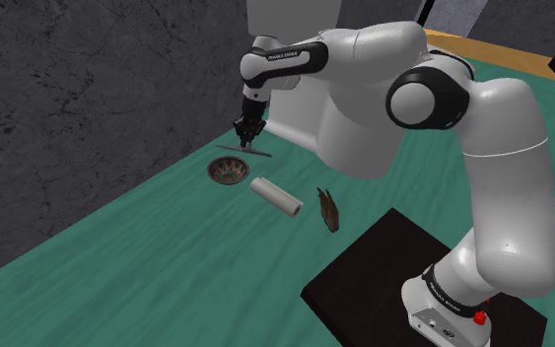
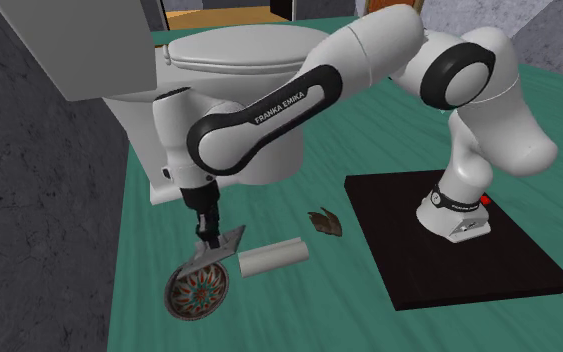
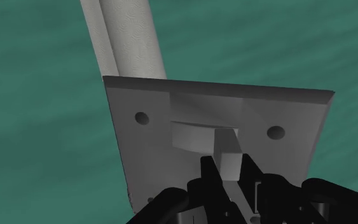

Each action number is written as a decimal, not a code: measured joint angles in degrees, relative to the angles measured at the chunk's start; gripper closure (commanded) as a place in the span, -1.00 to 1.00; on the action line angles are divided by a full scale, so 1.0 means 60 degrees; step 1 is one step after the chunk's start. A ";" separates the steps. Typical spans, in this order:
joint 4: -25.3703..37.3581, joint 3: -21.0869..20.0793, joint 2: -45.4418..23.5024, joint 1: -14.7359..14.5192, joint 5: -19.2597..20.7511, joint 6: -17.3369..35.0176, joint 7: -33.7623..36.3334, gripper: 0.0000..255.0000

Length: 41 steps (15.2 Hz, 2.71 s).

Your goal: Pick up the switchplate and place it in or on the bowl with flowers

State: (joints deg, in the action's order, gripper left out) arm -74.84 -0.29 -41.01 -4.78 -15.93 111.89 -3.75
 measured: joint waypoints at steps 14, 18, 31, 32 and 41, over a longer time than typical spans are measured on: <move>0.4506 -0.0104 -0.3054 -0.0329 0.0203 -0.1305 0.0797 1.00; 0.4421 -0.0110 -0.3279 -0.0340 0.0188 -0.1000 0.0728 1.00; 0.4180 -0.0120 -0.3525 -0.0343 0.0159 -0.0511 0.0600 -1.00; 0.4170 -0.0120 -0.3524 -0.0342 0.0158 -0.0507 0.0598 -1.00; 0.4610 -0.0092 -0.3191 -0.0189 0.0197 -0.1285 0.0640 -1.00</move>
State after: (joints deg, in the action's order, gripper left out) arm -47.18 -0.85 -60.15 -5.91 -14.74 104.18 0.09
